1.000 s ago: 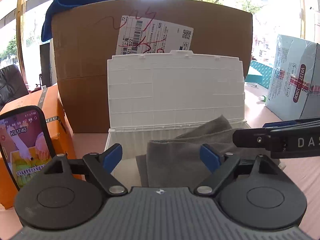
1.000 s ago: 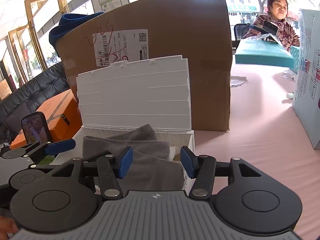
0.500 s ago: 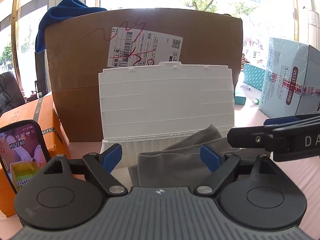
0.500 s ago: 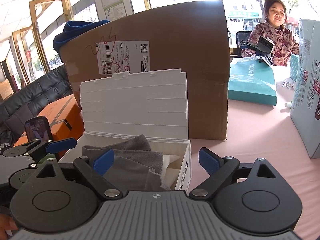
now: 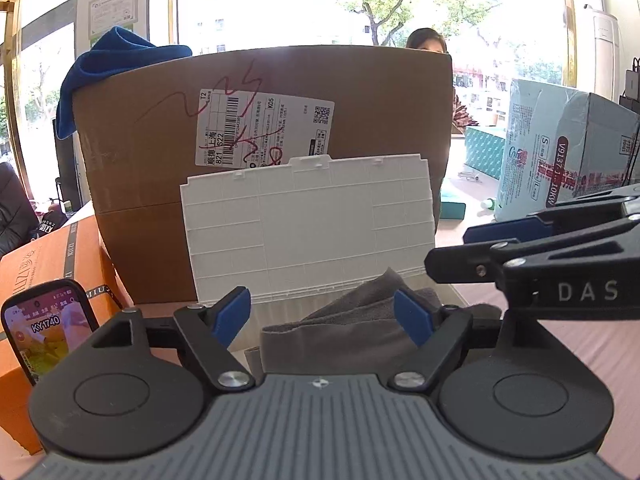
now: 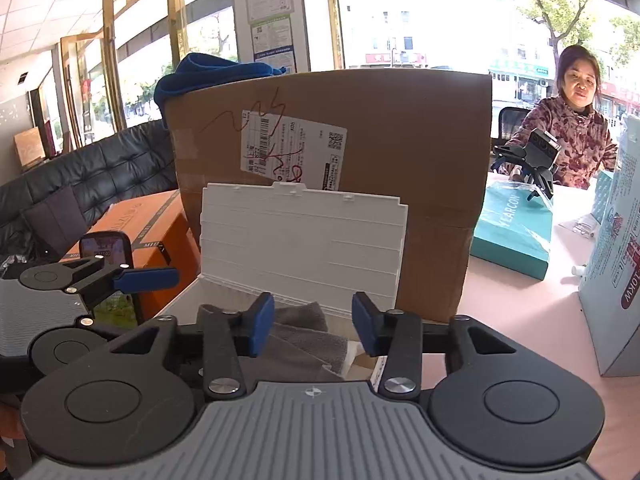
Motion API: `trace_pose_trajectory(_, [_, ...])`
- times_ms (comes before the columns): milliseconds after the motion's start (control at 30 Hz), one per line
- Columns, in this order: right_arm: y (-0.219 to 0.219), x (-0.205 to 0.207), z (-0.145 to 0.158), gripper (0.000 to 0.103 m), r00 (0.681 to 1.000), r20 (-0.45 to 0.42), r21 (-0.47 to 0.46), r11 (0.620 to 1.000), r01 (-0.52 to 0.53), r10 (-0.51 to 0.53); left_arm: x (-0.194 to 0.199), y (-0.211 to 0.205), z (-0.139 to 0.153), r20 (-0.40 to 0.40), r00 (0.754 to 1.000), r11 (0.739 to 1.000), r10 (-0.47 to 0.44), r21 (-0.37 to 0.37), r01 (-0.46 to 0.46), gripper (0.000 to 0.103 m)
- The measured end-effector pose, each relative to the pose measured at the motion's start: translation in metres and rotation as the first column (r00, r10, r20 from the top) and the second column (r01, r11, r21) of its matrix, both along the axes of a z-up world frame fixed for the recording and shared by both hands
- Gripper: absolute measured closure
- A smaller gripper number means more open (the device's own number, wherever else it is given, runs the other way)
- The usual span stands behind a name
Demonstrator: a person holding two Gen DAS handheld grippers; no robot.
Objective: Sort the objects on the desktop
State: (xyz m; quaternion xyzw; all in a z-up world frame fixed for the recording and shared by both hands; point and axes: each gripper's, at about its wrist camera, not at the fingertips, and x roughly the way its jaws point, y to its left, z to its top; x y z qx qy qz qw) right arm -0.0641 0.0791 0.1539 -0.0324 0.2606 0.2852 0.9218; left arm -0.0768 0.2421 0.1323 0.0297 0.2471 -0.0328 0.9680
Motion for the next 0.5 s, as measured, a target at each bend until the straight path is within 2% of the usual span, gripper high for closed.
trace_pose_trajectory(67, [0.007, 0.001, -0.001, 0.069, 1.000, -0.007, -0.029, 1.000, -0.006, 0.005, 0.002, -0.003, -0.002, -0.020, 1.000, 1.000, -0.013, 0.019, 0.014, 0.050])
trace_pose_trajectory(167, [0.015, 0.006, -0.006, 0.069, 0.999, -0.033, -0.069, 0.998, -0.008, 0.006, 0.011, -0.008, -0.010, -0.070, 0.997, 0.999, -0.019, 0.048, 0.023, 0.056])
trace_pose_trajectory(300, [0.023, 0.020, -0.017, 0.076, 0.995, -0.097, -0.125, 0.992, 0.004, -0.016, 0.024, -0.010, -0.018, -0.130, 0.991, 0.998, -0.037, 0.041, 0.042, 0.056])
trace_pose_trajectory(500, [0.034, 0.038, -0.029, 0.076, 0.987, -0.156, -0.198, 0.980, 0.003, -0.035, 0.041, -0.011, -0.028, -0.180, 0.983, 0.998, -0.038, 0.040, 0.045, 0.058])
